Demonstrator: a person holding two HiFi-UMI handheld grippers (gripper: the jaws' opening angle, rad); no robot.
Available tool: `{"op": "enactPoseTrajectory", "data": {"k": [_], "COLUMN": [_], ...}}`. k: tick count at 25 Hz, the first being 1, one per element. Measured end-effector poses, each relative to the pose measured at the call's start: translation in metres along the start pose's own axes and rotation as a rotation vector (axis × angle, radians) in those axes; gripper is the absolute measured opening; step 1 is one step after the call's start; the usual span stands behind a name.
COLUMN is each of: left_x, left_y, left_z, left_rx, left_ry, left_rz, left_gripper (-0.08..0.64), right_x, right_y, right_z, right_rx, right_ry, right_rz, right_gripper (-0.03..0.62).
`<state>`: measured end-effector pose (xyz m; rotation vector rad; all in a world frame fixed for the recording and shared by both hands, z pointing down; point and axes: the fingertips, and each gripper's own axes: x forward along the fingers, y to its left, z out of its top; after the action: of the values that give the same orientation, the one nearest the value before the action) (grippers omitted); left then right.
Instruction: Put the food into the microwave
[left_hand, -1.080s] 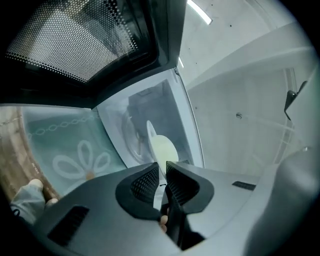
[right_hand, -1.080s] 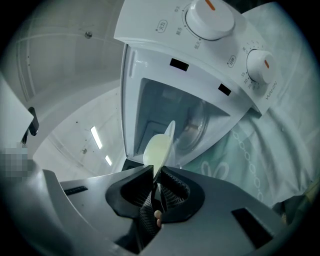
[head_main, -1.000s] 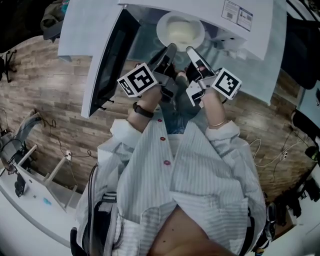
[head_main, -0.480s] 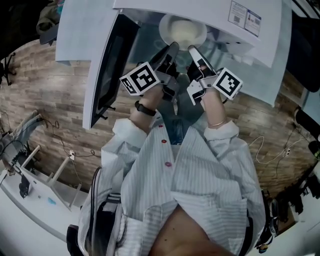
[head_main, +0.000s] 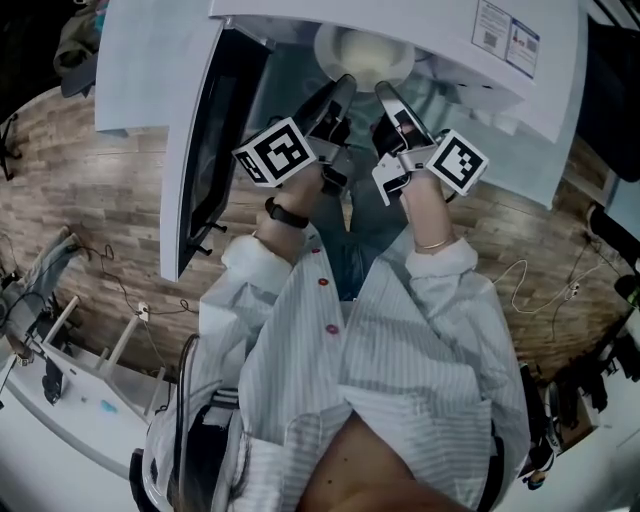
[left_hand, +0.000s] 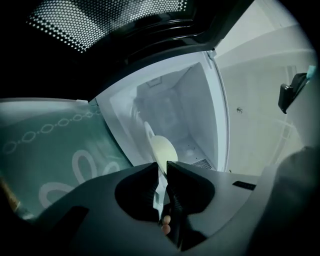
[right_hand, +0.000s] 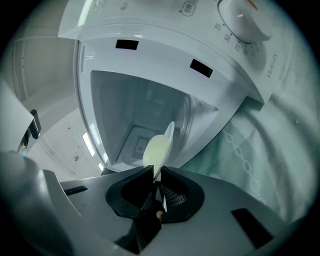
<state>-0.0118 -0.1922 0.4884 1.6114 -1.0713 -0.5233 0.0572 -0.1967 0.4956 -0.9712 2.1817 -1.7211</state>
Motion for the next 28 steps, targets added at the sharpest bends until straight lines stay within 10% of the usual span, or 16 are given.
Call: {"op": "enactPoseTrajectory", "data": {"k": [28], "left_x": [0.039], "left_y": [0.035], "left_z": [0.016], "left_rx": [0.004], "left_ry": [0.04], "left_rz": [0.023], "left_gripper": [0.052], "right_x": [0.037], "right_y": [-0.029], "right_z": [0.018], "right_rx": [-0.031], "right_ry": [-0.078], "right_rz": [-0.059], "right_gripper": [0.058]}}
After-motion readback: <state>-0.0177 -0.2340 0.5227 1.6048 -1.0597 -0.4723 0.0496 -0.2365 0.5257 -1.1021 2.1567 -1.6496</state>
